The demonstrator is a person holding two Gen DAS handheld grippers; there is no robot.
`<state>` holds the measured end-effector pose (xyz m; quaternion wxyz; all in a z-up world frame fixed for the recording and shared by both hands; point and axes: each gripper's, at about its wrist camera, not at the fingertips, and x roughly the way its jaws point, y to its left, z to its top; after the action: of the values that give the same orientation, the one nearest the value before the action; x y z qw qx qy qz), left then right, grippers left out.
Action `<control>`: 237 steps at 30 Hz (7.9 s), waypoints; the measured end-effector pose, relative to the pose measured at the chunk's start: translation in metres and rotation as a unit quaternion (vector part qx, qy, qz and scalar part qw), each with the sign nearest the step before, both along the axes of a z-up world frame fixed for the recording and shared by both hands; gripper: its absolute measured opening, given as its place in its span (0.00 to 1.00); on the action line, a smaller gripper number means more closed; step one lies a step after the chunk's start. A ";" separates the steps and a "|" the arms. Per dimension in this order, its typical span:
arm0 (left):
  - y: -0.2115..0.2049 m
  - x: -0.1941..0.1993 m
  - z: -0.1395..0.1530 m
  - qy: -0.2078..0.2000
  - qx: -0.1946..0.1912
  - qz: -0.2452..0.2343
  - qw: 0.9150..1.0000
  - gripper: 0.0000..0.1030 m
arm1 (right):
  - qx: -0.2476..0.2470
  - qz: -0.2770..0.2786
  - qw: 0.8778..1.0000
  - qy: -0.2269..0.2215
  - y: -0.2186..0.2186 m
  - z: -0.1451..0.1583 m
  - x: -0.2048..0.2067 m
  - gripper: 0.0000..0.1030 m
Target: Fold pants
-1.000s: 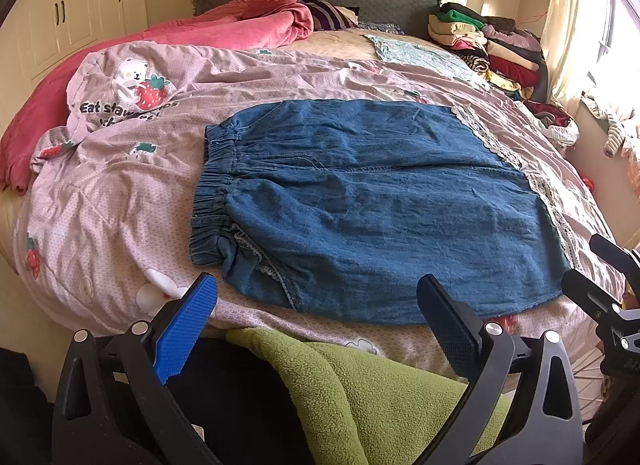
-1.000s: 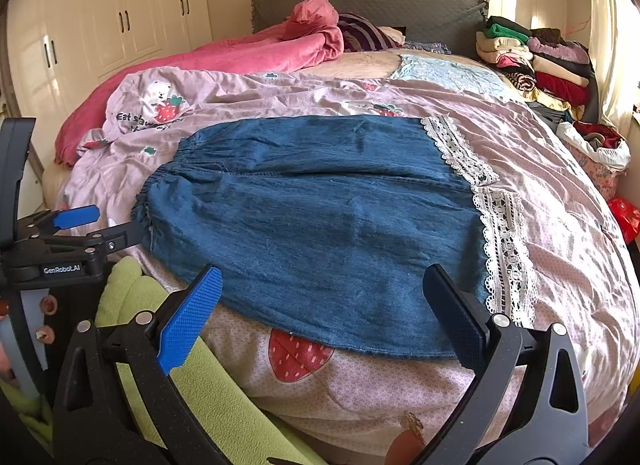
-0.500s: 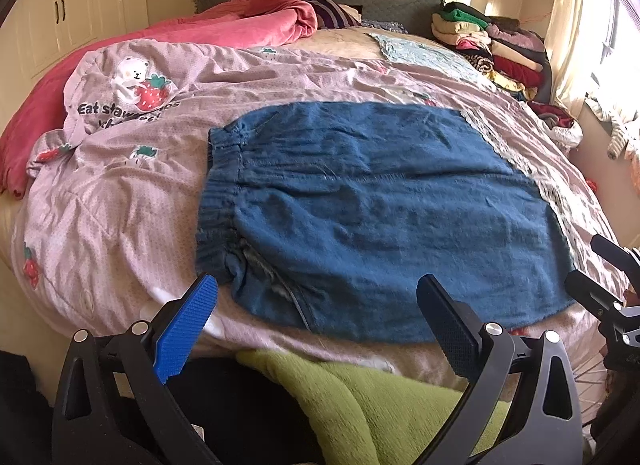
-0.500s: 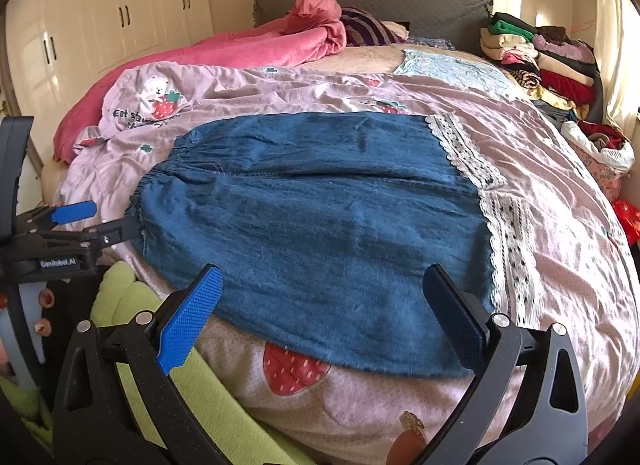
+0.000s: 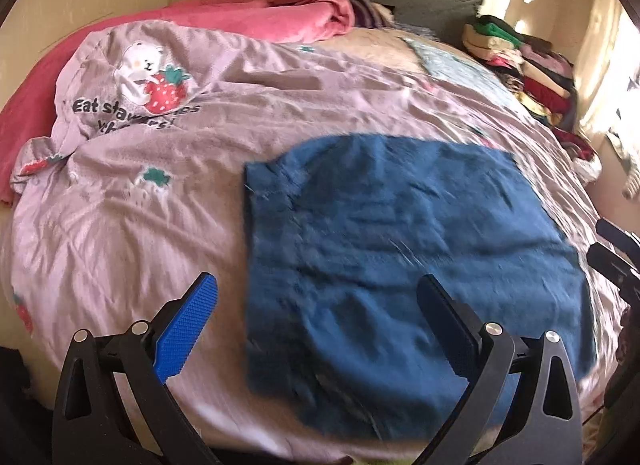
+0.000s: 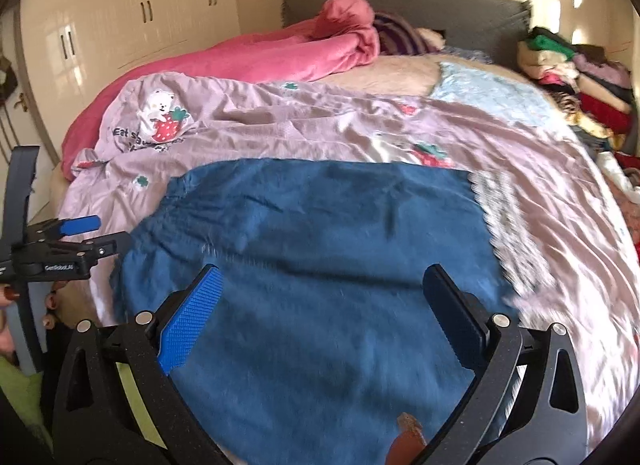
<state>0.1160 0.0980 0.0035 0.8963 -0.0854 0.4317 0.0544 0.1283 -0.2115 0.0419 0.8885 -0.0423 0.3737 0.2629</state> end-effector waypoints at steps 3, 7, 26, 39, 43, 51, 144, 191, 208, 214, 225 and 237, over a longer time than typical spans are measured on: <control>0.019 0.027 -0.002 0.005 -0.005 0.013 1.000 0.96 | -0.010 0.016 1.000 0.005 0.016 -0.005 0.027 0.92; 0.041 0.058 -0.008 0.014 -0.006 0.026 1.000 0.96 | -0.044 0.043 0.998 0.002 0.042 -0.015 0.065 0.92; 0.069 0.136 -0.066 0.013 -0.020 -0.013 1.000 0.45 | -0.146 0.158 0.976 0.026 0.143 -0.069 0.172 0.92; 0.053 0.097 -0.027 -0.049 -0.012 -0.065 0.997 0.33 | -0.185 0.228 0.956 0.002 0.176 -0.082 0.165 0.74; 0.047 0.087 -0.023 -0.051 0.013 -0.073 0.996 0.33 | -0.159 0.263 0.951 0.021 0.177 -0.079 0.147 0.21; 0.044 0.067 -0.011 -0.067 0.021 -0.081 0.994 0.33 | -0.087 0.230 0.969 -0.026 0.129 -0.032 0.100 0.06; -0.177 -0.013 -0.065 0.040 -0.082 -0.305 0.948 0.44 | -0.041 -0.090 0.987 0.127 -0.019 -0.078 0.167 0.09; -0.187 -0.076 -0.073 0.065 0.034 -0.406 0.911 0.07 | 0.118 -0.225 0.959 0.124 -0.272 -0.060 -0.113 0.34; -0.158 -0.031 -0.010 0.003 -0.032 -0.336 0.941 0.53 | 0.090 -0.132 0.979 0.125 -0.245 -0.083 0.042 0.46; -0.154 0.056 -0.021 0.017 -0.023 -0.269 0.963 0.55 | 0.106 -0.092 0.982 0.127 -0.241 -0.094 0.054 0.44; -0.172 0.097 -0.052 0.038 0.000 -0.243 0.969 0.17 | 0.082 -0.053 0.994 0.049 -0.237 -0.049 0.037 0.11; -0.167 0.093 -0.065 0.009 0.033 -0.215 0.976 0.35 | 0.014 -0.090 0.992 0.083 -0.228 -0.077 0.069 0.31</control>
<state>0.2090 -0.0695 -0.0612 0.8852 0.0397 0.4464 -0.1250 0.1971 -0.4396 -0.0355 0.8750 0.0255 0.4446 0.1899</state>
